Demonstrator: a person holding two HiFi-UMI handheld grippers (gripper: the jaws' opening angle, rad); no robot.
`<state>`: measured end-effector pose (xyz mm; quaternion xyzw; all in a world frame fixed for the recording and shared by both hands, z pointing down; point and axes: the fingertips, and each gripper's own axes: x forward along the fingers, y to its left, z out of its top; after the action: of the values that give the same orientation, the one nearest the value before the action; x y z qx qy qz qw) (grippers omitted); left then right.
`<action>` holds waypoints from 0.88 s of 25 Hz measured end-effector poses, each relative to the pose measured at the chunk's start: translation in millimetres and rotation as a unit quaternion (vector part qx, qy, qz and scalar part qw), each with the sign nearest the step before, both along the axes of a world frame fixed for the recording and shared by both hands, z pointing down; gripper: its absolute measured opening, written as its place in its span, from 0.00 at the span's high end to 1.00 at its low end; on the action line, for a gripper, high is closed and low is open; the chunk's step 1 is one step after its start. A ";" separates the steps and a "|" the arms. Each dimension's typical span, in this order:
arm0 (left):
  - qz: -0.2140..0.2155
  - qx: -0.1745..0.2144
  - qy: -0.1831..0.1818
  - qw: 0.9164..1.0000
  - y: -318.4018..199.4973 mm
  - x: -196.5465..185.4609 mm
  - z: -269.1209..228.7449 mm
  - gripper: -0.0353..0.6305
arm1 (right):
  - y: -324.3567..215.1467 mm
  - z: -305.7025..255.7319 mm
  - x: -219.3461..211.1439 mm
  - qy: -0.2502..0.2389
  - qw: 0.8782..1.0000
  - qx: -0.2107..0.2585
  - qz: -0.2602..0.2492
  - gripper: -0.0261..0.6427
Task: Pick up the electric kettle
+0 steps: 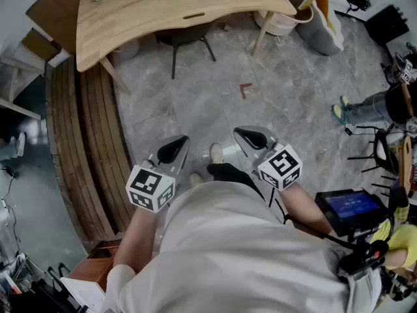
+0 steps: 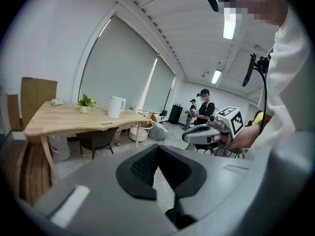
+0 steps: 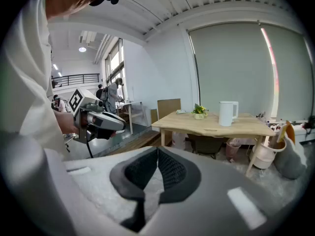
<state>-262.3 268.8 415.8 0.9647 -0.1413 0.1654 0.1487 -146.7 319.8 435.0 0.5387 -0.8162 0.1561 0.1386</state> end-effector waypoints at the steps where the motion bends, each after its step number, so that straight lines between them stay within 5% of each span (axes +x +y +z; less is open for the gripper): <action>1: -0.001 0.001 -0.003 1.000 1.1 -4.0 0.9 0.94 | -0.5 -1.8 -1.4 -0.002 1.000 0.002 0.001 0.95; 4: -0.004 -0.002 -0.009 1.000 -1.8 -0.3 0.4 0.94 | -7.0 -6.1 7.1 -0.006 1.000 0.006 0.001 0.95; 17: -0.007 -0.004 -0.007 1.000 -79.5 146.6 -16.6 0.94 | -76.3 15.0 158.4 -0.019 0.999 -0.030 0.012 0.94; 22: 0.007 -0.017 -0.025 1.000 -114.4 170.6 -0.3 0.94 | -113.9 28.6 182.6 -0.023 0.999 -0.036 0.029 0.86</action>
<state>-91.7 154.3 415.5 0.9586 -0.1354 0.1925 0.1603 35.9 206.0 463.6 0.5528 -0.7973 0.2015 0.1346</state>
